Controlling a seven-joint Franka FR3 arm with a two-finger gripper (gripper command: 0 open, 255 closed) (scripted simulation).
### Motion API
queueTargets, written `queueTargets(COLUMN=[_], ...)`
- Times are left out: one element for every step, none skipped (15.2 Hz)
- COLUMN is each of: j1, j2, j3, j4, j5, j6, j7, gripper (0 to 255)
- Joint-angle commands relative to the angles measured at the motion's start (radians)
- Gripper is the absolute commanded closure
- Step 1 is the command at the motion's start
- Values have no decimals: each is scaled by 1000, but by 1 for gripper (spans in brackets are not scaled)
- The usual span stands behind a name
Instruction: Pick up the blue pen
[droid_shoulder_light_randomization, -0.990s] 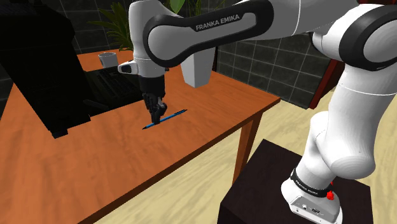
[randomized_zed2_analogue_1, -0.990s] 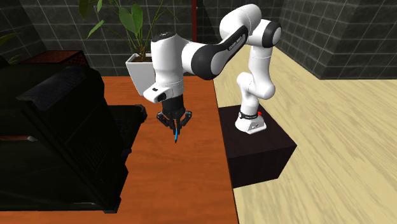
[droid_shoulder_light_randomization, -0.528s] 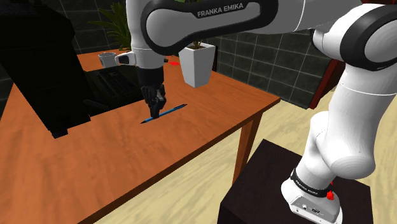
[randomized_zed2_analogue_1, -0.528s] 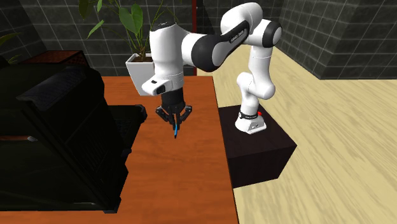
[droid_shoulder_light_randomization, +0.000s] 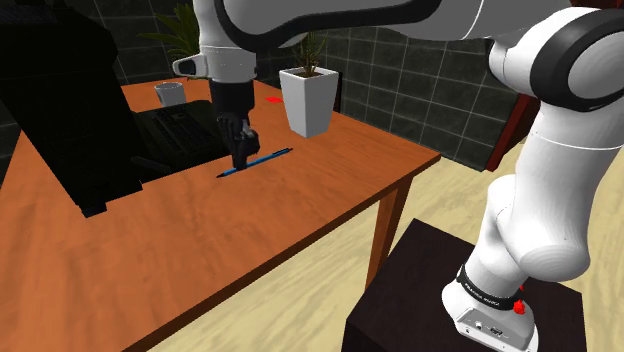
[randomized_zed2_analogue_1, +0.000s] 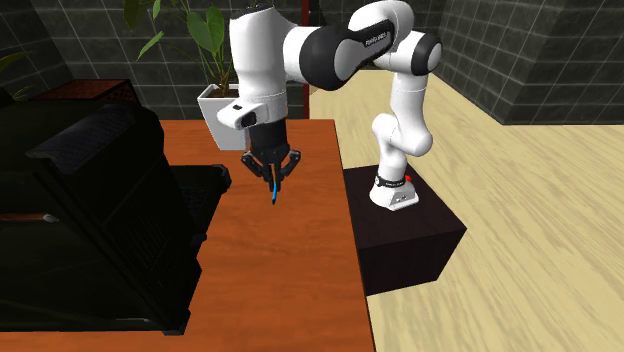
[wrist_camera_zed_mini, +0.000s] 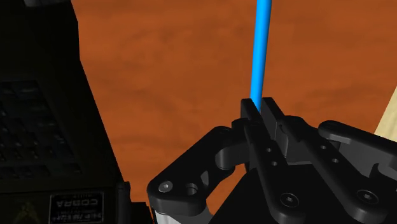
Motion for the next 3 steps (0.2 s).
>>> queueTargets(j1=[-1,-1,-1], j2=[3,4,4], j3=[-1,-1,-1], j4=[32,35,35], j5=[-1,-1,-1], j6=[-30,-32,-32], j7=[1,1,1], gripper=[255,255,255])
